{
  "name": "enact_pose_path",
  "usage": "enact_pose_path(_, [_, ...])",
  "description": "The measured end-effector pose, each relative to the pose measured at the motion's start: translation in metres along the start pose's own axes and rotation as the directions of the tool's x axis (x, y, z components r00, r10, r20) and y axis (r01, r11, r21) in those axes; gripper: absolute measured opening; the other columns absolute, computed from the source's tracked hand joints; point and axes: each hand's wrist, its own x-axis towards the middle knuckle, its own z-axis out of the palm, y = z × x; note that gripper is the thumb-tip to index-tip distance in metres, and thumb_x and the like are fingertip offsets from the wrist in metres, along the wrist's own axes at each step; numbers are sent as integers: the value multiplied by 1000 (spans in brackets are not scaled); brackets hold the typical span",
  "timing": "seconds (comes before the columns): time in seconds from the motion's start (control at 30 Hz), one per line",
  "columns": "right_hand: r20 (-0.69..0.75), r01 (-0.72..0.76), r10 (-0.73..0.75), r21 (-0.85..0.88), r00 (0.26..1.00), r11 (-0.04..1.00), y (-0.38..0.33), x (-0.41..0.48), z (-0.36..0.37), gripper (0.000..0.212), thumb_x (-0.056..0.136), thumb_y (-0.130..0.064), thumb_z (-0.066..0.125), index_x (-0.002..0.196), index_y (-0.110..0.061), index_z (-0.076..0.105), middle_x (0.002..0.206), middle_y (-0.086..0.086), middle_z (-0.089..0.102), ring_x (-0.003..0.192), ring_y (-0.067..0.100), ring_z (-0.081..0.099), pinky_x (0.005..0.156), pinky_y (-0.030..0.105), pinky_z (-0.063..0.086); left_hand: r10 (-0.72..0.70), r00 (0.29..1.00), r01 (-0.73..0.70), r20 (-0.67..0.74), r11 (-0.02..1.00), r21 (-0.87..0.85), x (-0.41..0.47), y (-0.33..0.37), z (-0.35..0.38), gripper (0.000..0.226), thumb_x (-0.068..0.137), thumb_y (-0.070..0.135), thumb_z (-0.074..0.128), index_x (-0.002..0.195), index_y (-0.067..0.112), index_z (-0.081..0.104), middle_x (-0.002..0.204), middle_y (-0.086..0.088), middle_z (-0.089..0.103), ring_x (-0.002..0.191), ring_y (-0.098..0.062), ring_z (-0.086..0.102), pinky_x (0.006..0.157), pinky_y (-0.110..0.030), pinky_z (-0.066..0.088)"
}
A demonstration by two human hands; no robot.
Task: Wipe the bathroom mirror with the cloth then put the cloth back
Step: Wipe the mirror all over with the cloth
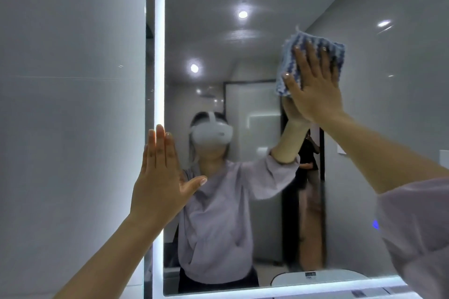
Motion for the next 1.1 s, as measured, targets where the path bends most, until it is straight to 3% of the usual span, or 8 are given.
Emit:
enact_pose_path(0.13, [-30, -193, 194, 45, 980, 980, 26, -17, 2, 66, 96, -61, 15, 153, -33, -4, 163, -4, -8, 149, 22, -11, 120, 46, -6, -3, 1000, 3, -4, 1000, -2, 0, 0, 1, 114, 70, 84, 5, 146, 2, -17, 154, -13, -28, 144, -26, -23, 119, -36, -3])
enact_pose_path(0.4, [-23, -290, 293, 86, 956, 953, 0, -25, 12, 71, 94, -58, 6, 154, -23, -7, 162, 4, -11, 148, 28, -14, 118, 51, -10, -5, 1000, 5, 5, 1000, -7, 0, 1, 1, 115, 70, 83, 8, 146, 1, -15, 155, -14, -24, 144, -27, -21, 120, -39, -1])
enact_pose_path(0.57, [-27, -148, 149, 38, 988, 988, -30, -38, 14, 73, 94, -60, 3, 153, -20, -10, 161, 8, -15, 147, 31, -17, 114, 47, -21, -6, 1000, 6, 4, 1000, -2, 0, 1, 1, 114, 70, 83, 8, 146, 1, -15, 155, -14, -25, 144, -28, -21, 120, -39, 0])
enact_pose_path(0.67, [-6, -23, 24, 34, 1000, 999, -59, -48, 14, 71, 99, -55, 14, 152, -18, -15, 160, 9, -20, 145, 30, -21, 110, 43, -29, -3, 1000, 2, 3, 1000, 5, 0, 2, 1, 114, 70, 82, 9, 146, 0, -13, 155, -15, -23, 145, -29, -19, 120, -40, 1])
enact_pose_path(0.9, [48, 314, -313, -29, 949, 949, -133, -78, 23, 69, 99, -53, 26, 155, -20, 2, 163, 6, -4, 148, 28, -11, 118, 48, -11, -5, 1000, 5, 0, 999, 40, 0, 2, 1, 116, 70, 83, 11, 147, -2, -8, 156, -17, -18, 146, -31, -14, 120, -44, 6])
enact_pose_path(1.0, [93, 368, -366, -1, 926, 930, -131, -83, 25, 69, 98, -55, 31, 154, -25, 5, 163, 0, -2, 149, 26, -12, 118, 45, -15, -1, 1000, 1, -20, 1000, 7, 0, 2, 2, 115, 71, 82, 16, 147, -1, -6, 157, -15, -15, 146, -30, -12, 119, -44, 6])
enact_pose_path(1.1, [86, 433, -429, -34, 899, 901, -118, -81, 20, 69, 97, -56, 34, 154, -26, 8, 163, -1, 3, 149, 27, -5, 120, 48, -8, 19, 999, -19, -33, 1000, 5, 0, 0, 5, 115, 71, 81, 19, 148, -3, -3, 158, -16, -12, 147, -30, -9, 119, -45, 8])
